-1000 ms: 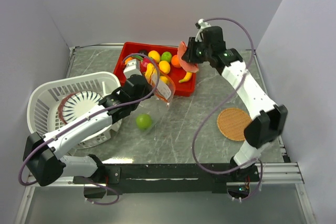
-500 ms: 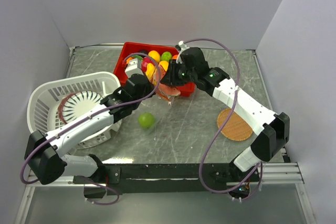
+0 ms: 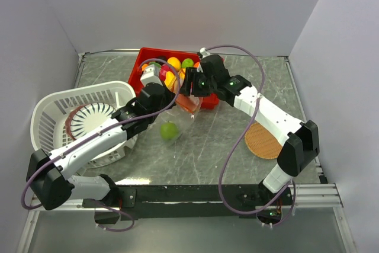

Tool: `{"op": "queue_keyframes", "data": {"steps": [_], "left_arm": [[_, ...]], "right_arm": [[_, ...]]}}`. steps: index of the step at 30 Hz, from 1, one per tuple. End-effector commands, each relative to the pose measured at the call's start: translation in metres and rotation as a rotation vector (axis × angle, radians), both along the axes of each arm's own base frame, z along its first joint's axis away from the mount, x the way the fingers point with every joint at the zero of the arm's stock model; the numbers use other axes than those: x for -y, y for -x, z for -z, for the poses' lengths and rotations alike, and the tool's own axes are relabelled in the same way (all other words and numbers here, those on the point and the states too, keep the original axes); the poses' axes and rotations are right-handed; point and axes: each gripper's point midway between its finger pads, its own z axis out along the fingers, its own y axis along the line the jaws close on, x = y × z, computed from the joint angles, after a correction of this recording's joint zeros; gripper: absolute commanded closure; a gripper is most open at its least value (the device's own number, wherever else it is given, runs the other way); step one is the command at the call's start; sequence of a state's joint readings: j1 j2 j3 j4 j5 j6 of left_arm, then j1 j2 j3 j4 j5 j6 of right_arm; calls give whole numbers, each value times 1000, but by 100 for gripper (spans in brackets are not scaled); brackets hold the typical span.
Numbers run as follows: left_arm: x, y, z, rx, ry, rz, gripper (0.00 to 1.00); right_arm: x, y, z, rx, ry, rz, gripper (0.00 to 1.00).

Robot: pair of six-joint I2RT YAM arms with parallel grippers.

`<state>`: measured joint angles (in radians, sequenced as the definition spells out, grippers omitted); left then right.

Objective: Place the food in the zip-top bag and seal the zipper

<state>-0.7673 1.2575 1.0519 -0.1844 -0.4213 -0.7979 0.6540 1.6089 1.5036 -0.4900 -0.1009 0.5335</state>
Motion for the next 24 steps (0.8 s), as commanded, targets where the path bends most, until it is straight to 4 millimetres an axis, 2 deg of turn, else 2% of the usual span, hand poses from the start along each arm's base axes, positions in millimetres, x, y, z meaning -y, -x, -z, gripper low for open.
{"op": "queue_keyframes", "data": {"steps": [1,3,7,8,11,13,16,17,18,19,20,22,23,24], "left_arm": [[4,-1,-31,68,55,17,99],[1,-3,-28,64,38,2,99],[-11,-8,-24,58,-14,-59,99],[-18,-10,-21,49,-34,-79,99],[-33,-14,-23,45,-41,-123,99],[-40,-15,-23,38,-37,-137,99],[-50,-14,-23,31,-35,-160,99],[-52,-14,-23,28,-30,-167,99],[-54,-11,-22,23,-27,-174,99],[-57,-10,-21,20,-24,-184,99],[-61,-10,-21,21,-24,-204,99],[-71,-5,-20,15,-15,-243,99],[-76,-4,-22,21,-9,-267,99],[-80,0,-23,25,-4,-274,99]], "right_arm": [[-1,-11,-48,118,-44,21,27],[1,-9,-55,129,-46,14,20],[5,-6,-78,174,-66,14,20],[10,-3,-90,206,-77,17,20],[29,-11,-115,301,-70,96,19],[43,-23,-124,333,-65,148,18],[51,-52,-116,330,-67,171,18],[48,-67,-96,287,-56,176,18],[52,-79,-94,271,-79,176,18],[49,-87,-86,253,-90,162,18],[38,-98,-68,220,-105,136,18],[30,-112,-62,215,-119,113,18],[20,-121,-47,201,-119,84,18],[14,-128,-50,211,-130,70,17]]}}
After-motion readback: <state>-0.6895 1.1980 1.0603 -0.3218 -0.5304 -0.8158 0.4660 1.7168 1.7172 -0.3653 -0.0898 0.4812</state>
